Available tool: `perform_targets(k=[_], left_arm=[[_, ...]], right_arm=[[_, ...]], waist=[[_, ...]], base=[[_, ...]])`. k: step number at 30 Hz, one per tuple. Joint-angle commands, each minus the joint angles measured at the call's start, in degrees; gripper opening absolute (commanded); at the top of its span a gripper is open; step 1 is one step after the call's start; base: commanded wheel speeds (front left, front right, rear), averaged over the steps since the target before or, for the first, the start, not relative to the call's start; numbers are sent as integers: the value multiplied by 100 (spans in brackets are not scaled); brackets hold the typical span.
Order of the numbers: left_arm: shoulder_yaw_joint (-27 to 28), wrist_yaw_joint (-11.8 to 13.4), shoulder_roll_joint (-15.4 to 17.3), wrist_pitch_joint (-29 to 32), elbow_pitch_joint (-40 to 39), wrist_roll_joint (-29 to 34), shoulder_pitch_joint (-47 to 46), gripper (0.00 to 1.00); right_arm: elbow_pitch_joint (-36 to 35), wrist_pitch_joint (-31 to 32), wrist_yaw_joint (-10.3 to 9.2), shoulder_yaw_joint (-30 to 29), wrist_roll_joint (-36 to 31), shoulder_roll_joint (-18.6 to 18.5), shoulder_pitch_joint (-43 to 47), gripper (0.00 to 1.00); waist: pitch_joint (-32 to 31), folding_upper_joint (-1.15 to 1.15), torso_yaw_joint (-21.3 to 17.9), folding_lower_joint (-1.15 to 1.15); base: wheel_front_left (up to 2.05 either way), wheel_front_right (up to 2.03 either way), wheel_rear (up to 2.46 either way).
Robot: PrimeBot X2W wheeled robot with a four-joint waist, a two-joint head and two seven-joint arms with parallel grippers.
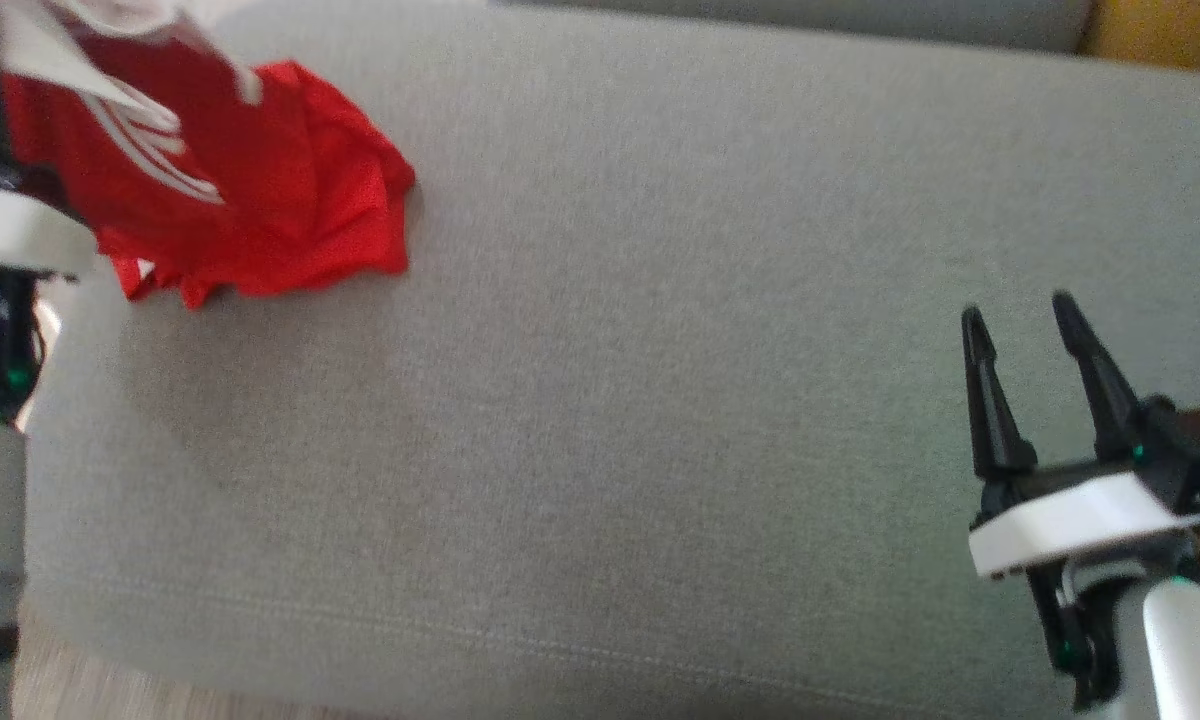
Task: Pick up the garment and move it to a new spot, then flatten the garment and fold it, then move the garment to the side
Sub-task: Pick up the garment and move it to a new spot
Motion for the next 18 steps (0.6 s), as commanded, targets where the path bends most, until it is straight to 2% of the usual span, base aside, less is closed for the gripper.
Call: perform_targets(k=[1,8,11,15,18], left_arm=[[163,25,334,125,-532,33,-31,0],[-4,191,297,1012,-2491,-70,1100,0],[-183,272,160,1277,-3207,-106,1490,0],[-576,291,-113,1468,-3726,-147,1769,0],[-996,227,-420,1497,-3736,-195,1751,0]], right_arm=[[-213,-60,-4,72,52,29,35,100],[-415,-18,-4,-16,132,105,460,100],[-513,-7,-4,-29,156,116,531,100],[-618,18,-4,-8,235,121,534,100],[-696,20,-4,4,275,122,468,100]], waist=[[-440,0,-111,0],[-799,0,-385,0],[-811,0,-579,0],[-729,0,-919,0],[-598,0,-1206,0]], base=[[0,0,0],[0,0,0],[0,0,0],[0,0,0],[0,0,0]])
